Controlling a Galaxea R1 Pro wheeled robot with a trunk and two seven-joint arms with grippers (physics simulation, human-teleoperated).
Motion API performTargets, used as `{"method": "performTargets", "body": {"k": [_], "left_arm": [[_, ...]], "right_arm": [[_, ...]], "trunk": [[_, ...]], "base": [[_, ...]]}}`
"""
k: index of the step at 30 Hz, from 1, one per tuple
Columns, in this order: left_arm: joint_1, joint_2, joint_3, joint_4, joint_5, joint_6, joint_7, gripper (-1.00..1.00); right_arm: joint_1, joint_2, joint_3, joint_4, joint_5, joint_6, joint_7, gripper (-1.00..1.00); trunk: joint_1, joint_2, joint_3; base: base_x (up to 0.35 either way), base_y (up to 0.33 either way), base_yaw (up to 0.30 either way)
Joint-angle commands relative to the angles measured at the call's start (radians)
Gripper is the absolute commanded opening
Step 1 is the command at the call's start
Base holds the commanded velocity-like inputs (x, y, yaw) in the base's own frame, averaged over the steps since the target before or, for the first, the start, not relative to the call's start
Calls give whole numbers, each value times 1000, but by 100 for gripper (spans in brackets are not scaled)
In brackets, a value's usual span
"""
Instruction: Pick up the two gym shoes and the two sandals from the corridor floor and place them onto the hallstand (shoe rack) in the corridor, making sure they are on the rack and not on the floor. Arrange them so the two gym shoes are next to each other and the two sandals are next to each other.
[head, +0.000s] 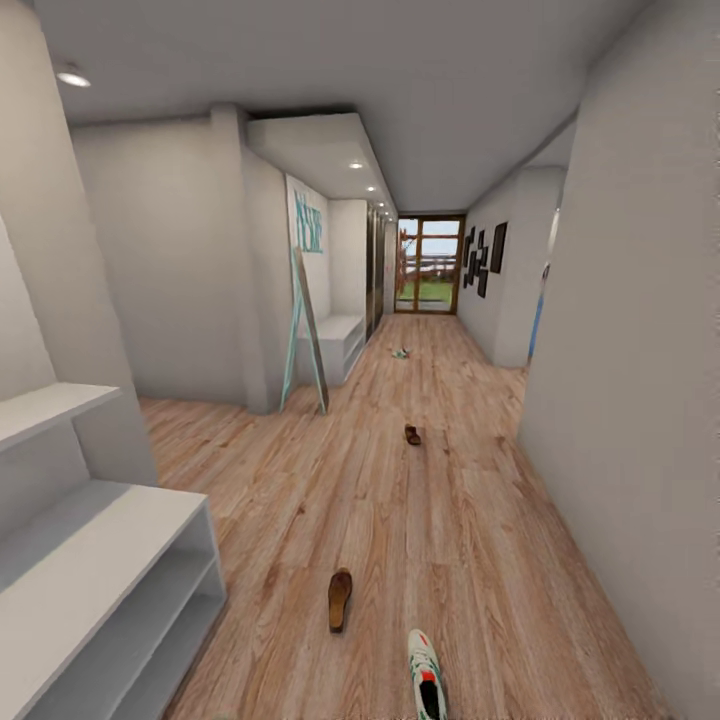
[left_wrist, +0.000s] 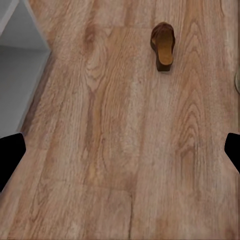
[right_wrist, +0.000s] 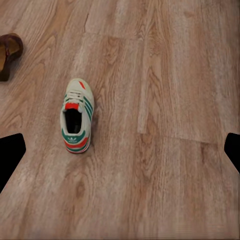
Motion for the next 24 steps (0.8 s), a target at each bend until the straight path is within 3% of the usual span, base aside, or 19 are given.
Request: {"method": "performTargets", "body": {"k": [1,6,14,15,24], "left_arm": [[-1,0,-1,0,0,-3,-2,100],[-1,0,-3,-4,0,-3,-1,100],[-14,-12,-9,-17,1,0,-2,100],[-36,-27,-20,-20,0,3,-2,100],[-161,-38,-36,-20,0,15,-1,100]], "right_arm": [[-1,0,-5,1,-1,-3,0,100],[-1,0,-55,0,-1,-3,0,100],[-1,0,-70,1,-1,-3,3,100],[-1,0,-72,-2,-1,-3,2,100],[-1,1,-73,-16,0,-3,0,100]], "trunk": [[0,-1,-3],[0,-1,-10],[0,-1,-23],[0,-1,-24],[0,-1,-34]], "base": [[0,0,-133],[0,0,-114],[0,0,-99],[0,0,-87],[0,0,-47]]}}
